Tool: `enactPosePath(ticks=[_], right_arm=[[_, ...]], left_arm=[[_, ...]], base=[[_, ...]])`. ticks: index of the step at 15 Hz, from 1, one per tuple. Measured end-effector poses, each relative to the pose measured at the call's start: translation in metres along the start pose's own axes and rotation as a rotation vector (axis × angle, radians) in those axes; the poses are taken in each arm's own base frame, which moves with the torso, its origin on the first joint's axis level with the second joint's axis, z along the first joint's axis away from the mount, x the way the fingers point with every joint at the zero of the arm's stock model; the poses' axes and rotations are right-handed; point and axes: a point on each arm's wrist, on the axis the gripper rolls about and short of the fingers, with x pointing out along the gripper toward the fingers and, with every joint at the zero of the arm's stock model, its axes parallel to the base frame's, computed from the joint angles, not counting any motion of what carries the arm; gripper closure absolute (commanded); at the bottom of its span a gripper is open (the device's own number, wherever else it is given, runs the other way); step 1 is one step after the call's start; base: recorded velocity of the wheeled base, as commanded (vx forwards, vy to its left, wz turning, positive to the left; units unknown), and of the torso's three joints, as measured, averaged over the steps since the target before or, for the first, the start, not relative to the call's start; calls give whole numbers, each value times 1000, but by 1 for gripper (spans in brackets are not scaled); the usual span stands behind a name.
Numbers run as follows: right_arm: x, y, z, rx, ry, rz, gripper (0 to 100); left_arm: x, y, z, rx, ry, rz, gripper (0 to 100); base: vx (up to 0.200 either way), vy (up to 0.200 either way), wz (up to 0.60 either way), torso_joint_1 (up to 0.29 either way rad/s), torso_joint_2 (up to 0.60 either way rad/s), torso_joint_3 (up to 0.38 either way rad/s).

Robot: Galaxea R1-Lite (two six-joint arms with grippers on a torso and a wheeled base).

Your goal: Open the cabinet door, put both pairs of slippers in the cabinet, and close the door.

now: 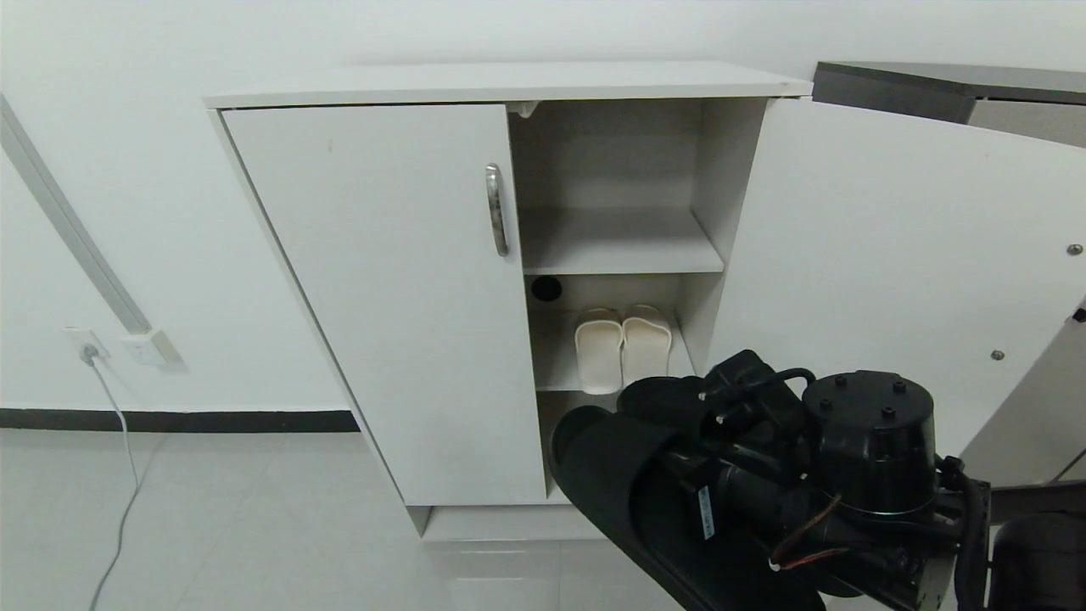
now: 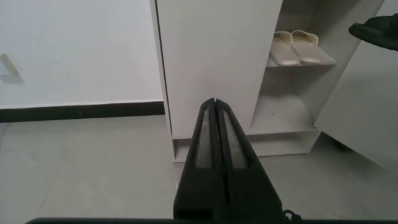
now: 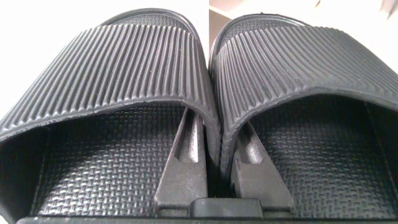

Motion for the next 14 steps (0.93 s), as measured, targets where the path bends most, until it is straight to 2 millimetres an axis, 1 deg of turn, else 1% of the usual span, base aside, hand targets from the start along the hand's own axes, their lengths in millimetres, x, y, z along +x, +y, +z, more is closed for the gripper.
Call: enactPosePath(ticks=[6,8,12,14], right_arm=[[0,0,-1,0,-2,1,100],[0,0,-1,-2,-7,1,100],[1,0,-4,-17,-9,2,100],[1,0,-6,-19,-6,1,100]], left_arm=[[0,0,0,0,0,0,100],[0,0,0,0,0,0,100],[0,0,0,0,1,-2,100],[0,0,0,0,0,1,100]], base=[[0,0,0,0,0,0],[0,200,0,2,5,0],[0,0,0,0,0,0],[0,0,-600,-2,2,5]])
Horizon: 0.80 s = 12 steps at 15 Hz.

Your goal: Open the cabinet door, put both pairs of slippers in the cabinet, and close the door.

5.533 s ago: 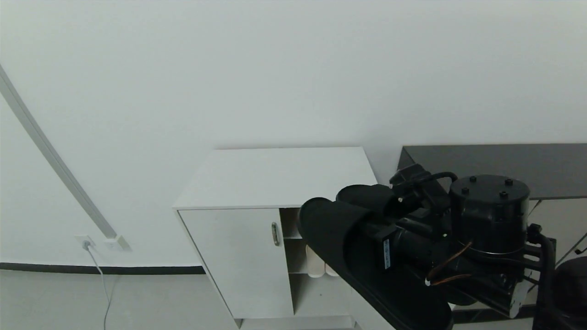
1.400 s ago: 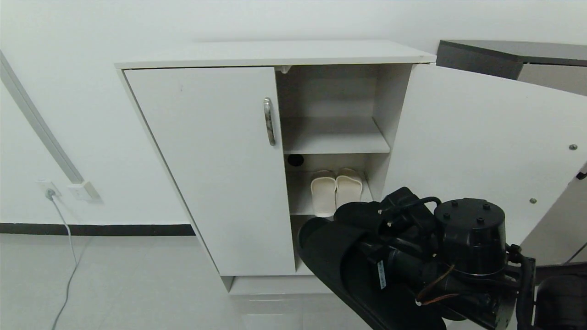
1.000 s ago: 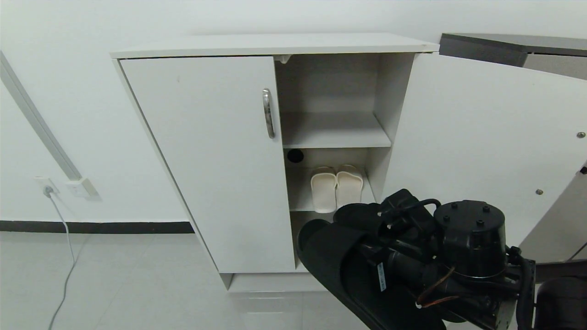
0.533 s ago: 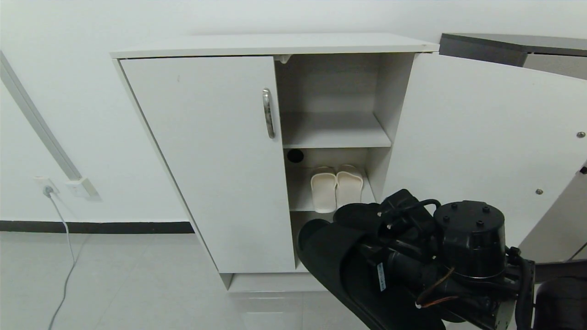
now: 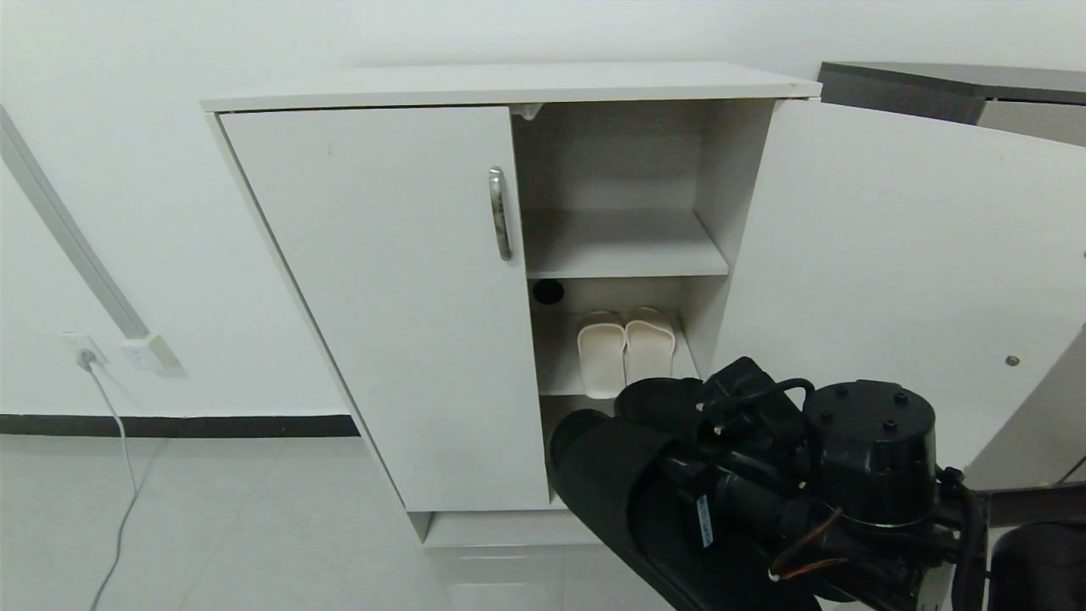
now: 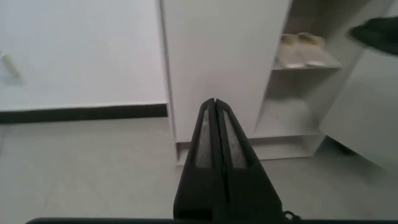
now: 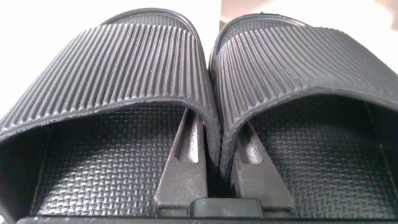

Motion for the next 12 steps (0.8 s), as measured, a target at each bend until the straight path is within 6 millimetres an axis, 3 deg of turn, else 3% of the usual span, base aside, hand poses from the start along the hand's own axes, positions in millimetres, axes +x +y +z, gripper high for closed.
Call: enactPosePath(ticks=[6,10,12], right_arm=[[6,9,-5,-22,-8,34,100],[42,23,1,28,-105,-154,100],[63,30,5,66,-61,-233,100]], left_arm=[[0,0,0,0,1,-1,100],[0,0,0,0,0,-1,100],[0,0,0,0,0,-1,100]], base=[[0,0,0,0,0,0],[0,0,0,0,0,0],[0,0,0,0,0,0]])
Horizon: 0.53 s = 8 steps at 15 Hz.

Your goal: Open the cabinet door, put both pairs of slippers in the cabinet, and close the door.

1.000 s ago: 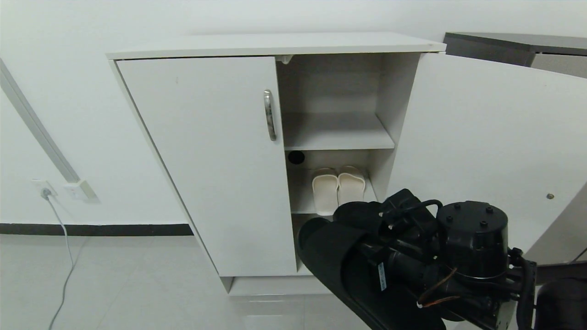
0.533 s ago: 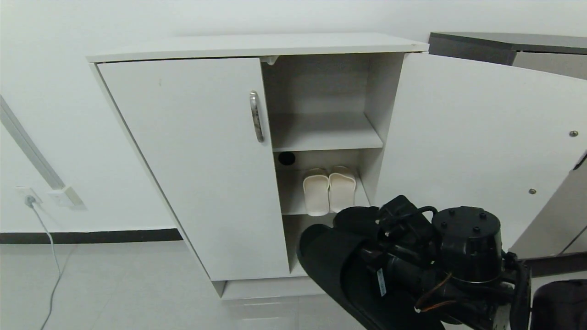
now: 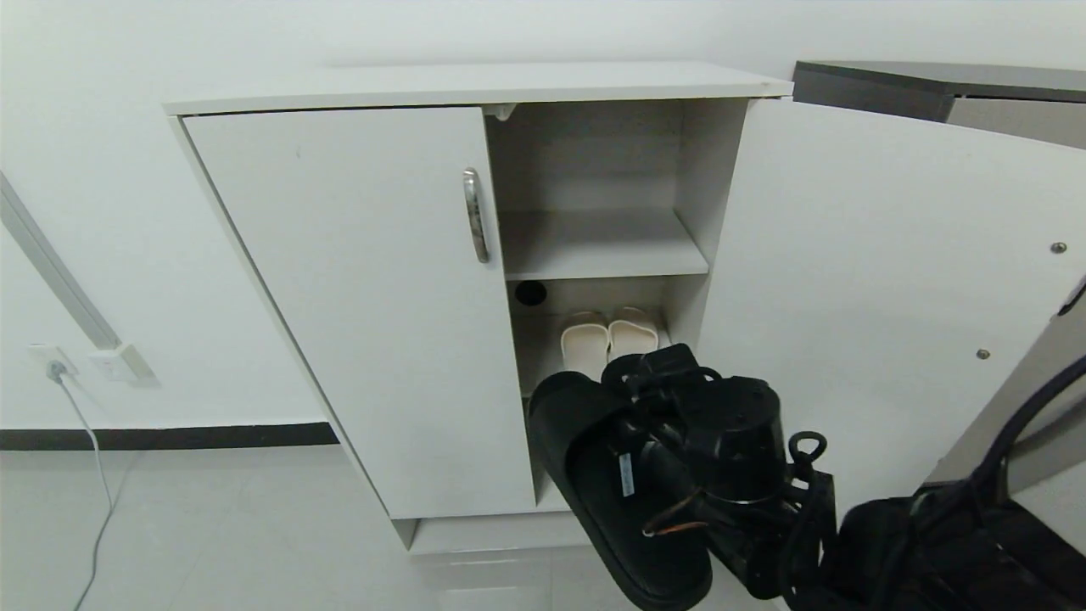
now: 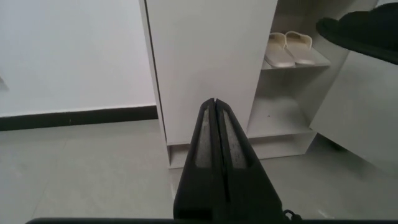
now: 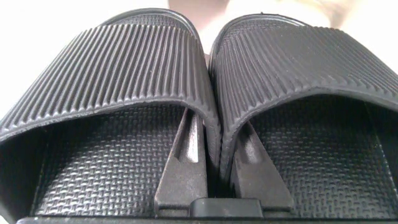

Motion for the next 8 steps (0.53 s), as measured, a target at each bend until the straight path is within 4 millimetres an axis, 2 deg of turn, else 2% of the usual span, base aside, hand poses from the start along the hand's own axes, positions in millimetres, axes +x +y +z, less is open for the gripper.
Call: enactPosePath(ticks=[2,4,6,8], right_arm=[[14,12,8,29,104,-91,100],[22,21,31,69,131,-200,100],[26,30,63,97,65,-285,100],[27,34,87,82,-20,-294,100]], left_arm=[[0,0,0,0,0,0,100],[0,0,0,0,0,0,100],[0,0,0,0,0,-1,100],[0,0,0,0,0,0,100]], base=[[0,0,0,0,0,0],[0,0,0,0,0,0],[0,0,0,0,0,0],[0,0,0,0,0,0]])
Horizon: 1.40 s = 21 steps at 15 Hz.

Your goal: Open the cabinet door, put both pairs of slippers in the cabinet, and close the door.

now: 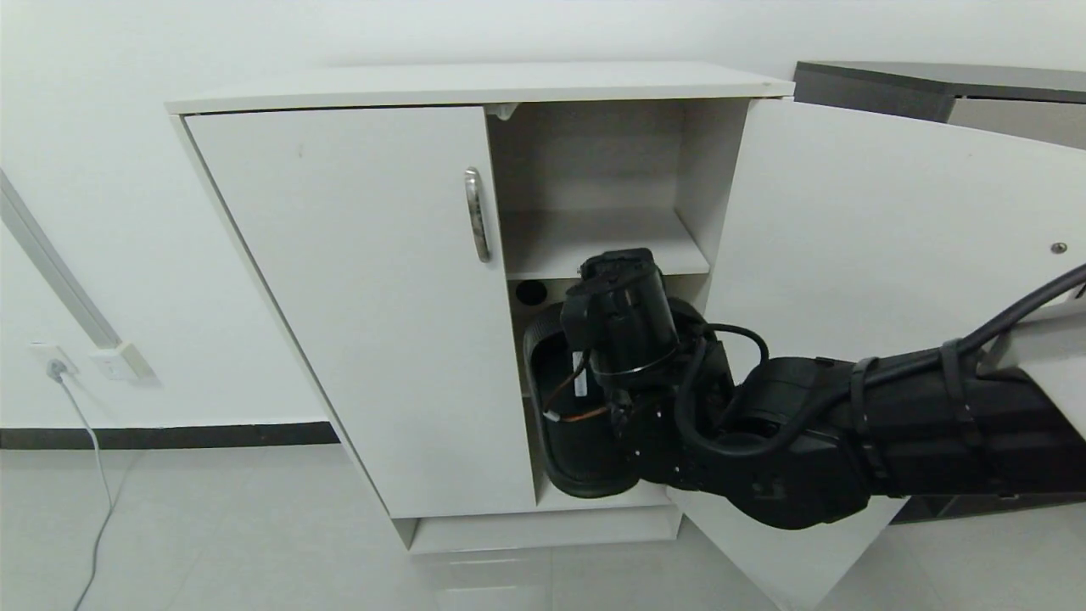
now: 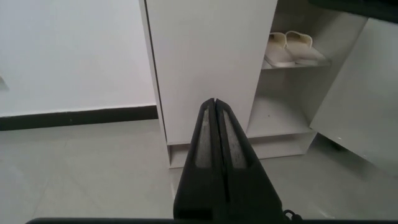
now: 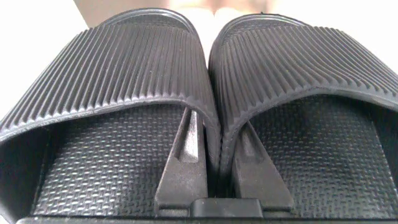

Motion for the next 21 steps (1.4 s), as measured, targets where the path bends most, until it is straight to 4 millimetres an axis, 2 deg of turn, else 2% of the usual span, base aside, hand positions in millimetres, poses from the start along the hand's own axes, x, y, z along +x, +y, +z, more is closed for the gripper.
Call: enactPosePath(ticks=[1,3,11,21], right_arm=[[0,1,10,4,-55,3,100],[1,1,19,10,-109,-23,100],[7,0,10,-3,-99,-40,100],[6,-2,11,2,-101,-41,100]], left_arm=[[0,0,0,0,0,0,100],[0,0,0,0,0,0,100],[0,0,0,-1,0,0,100],[0,0,0,0,0,0,100]], base=[[0,0,0,0,0,0],[0,0,0,0,0,0],[0,0,0,0,0,0],[200,0,0,3,3,1]])
